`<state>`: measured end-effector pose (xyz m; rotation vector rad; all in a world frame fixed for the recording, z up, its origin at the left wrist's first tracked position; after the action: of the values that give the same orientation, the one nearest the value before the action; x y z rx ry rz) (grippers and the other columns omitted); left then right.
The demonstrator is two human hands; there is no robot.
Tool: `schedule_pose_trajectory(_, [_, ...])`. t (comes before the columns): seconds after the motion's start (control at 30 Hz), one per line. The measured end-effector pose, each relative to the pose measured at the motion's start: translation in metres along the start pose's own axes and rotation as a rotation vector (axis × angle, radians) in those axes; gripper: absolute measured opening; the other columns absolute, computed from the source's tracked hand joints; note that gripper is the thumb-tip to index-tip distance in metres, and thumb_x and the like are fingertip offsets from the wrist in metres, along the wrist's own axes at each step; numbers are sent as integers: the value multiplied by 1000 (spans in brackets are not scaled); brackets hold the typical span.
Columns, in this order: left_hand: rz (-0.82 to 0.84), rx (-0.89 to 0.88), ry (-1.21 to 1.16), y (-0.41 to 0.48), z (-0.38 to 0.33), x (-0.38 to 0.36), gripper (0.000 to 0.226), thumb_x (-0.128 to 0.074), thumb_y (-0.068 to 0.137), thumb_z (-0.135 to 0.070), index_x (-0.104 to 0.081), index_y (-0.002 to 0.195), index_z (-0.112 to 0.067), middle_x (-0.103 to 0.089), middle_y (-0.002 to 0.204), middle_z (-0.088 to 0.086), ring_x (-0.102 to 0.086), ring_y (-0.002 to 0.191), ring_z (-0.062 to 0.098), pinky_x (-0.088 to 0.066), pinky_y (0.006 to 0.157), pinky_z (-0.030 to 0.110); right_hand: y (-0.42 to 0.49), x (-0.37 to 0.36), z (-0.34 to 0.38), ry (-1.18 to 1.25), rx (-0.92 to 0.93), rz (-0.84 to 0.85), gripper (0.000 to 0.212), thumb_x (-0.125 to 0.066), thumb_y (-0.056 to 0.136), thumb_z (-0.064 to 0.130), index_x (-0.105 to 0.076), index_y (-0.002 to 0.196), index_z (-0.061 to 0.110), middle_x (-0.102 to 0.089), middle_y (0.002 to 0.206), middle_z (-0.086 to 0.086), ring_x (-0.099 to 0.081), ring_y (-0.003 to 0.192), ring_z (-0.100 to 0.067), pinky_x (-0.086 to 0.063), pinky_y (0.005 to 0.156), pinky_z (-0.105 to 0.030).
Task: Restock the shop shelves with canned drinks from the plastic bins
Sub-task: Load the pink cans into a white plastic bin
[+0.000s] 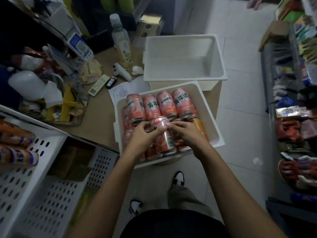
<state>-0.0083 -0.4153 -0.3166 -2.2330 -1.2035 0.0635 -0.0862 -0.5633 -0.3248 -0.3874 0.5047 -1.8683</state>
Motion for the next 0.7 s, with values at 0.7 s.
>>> schedule_pose_trajectory(0.7, [-243,37,-282,-33,3,82,43,-48,103,-43,-67,121,-9,-74,113,9,-73,100,31,-61,85,46,10,-2,34,-477,237,-443,15,-68,86,47,-69,89,32,-70,83,15,-68,83,-6,-57,74,-32])
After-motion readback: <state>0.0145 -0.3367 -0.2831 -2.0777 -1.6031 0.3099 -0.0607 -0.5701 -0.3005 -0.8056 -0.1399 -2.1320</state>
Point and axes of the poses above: each hand's wrist, its own y-axis towards the middle knuckle, its own x-axis out of the back of the hand, z = x × y, the point moved 9 cm from there along y, towards the middle knuckle
